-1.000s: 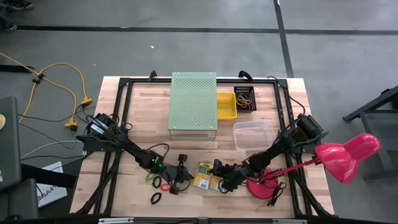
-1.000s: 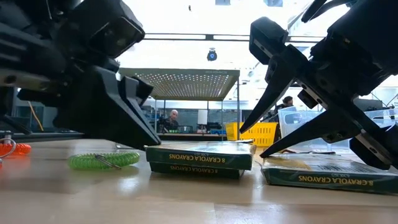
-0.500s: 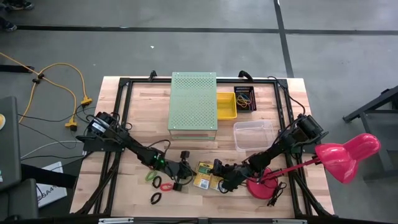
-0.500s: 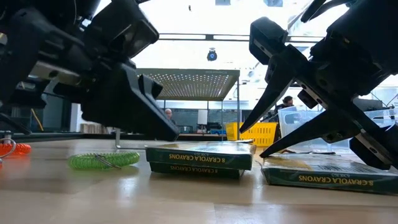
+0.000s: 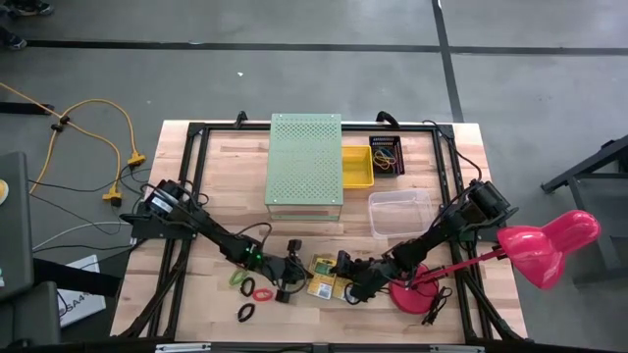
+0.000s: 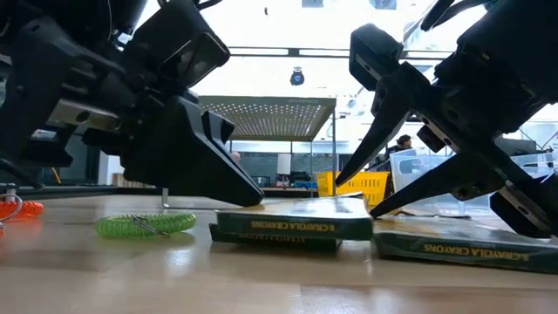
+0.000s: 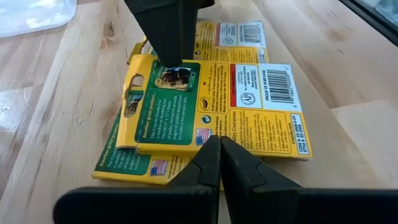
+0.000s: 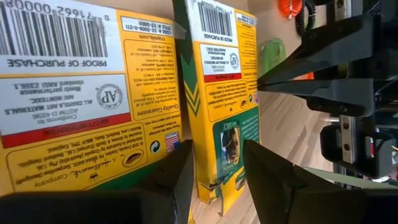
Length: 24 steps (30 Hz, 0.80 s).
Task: Pick & Place Office Desk Supplies
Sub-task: Put the crayon box into the transparent bin
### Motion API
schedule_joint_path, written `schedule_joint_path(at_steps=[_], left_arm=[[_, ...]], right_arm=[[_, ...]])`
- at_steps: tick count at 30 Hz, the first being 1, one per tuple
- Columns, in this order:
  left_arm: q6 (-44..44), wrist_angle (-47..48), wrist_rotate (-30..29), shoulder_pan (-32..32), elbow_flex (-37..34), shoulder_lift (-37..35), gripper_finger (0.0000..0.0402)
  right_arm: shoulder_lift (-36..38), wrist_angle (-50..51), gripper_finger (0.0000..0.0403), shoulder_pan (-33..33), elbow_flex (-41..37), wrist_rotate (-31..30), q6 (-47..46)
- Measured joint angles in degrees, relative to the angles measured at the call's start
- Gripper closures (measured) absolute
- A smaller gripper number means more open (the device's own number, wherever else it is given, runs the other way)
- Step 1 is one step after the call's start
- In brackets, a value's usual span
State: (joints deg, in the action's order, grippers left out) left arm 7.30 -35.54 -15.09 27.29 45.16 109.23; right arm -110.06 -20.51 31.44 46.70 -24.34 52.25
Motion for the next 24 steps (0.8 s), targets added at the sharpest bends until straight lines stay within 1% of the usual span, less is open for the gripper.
schedule_joint_path(at_steps=[6,10,13,24], left_arm=[[0.02,1.22,-0.07,0.19,0.01,-1.0,0.0401],[0.09,2.64,-1.14,0.36,0.07,-1.14,0.0401],[2.28,3.7,-1.57,0.38,0.16,-1.2,0.0401],[2.16,3.43,-1.46,0.09,0.14,-1.2,0.0401]], right_arm=[[-0.02,-0.13,0.0276,0.0,0.0,-0.04,-0.04],[-0.02,-0.14,0.0276,0.02,0.0,-0.06,-0.02],[-0.02,-0.2,0.0276,0.02,0.0,-0.07,-0.02],[-0.04,-1.24,0.0276,-0.09,-0.04,0.75,0.09]])
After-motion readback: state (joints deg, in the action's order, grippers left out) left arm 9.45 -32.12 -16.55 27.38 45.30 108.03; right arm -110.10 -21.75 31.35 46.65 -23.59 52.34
